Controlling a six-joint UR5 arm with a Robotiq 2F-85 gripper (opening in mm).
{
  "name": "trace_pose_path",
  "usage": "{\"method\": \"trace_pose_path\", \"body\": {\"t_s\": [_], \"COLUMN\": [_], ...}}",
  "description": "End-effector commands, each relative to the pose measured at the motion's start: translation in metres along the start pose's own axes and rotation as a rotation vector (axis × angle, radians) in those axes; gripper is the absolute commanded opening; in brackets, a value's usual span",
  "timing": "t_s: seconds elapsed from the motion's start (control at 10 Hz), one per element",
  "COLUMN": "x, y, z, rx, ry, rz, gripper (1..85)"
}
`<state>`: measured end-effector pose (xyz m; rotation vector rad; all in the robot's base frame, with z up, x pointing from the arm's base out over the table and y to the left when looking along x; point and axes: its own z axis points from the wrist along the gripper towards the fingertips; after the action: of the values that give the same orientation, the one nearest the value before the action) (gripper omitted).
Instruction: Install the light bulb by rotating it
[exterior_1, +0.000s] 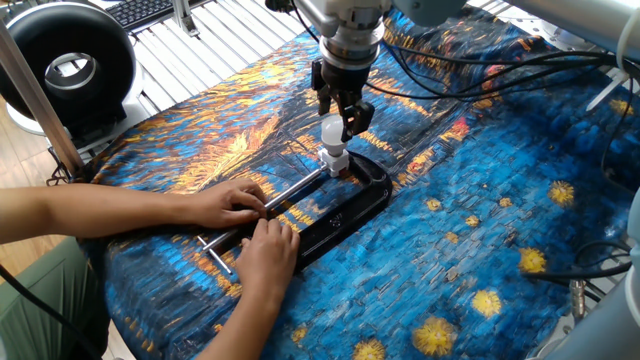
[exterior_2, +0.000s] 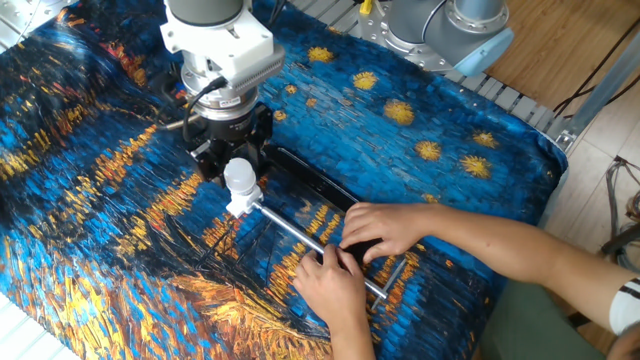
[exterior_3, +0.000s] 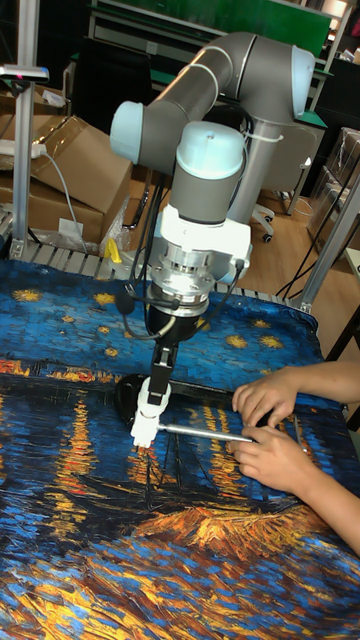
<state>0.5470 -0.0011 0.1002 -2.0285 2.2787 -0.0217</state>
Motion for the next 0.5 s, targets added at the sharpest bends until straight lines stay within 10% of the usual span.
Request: {"method": "trace_pose_path", "body": {"t_s": [0.0, 0.4], "x": [-0.0045, -0.0028], "y": [-0.001, -0.0003], "z": [0.0001, 0.003], "rx": [0.001, -0.01], "ry": [-0.018, -0.017], "rz": [-0.002, 0.003], "gripper": [61.7, 59.0]}}
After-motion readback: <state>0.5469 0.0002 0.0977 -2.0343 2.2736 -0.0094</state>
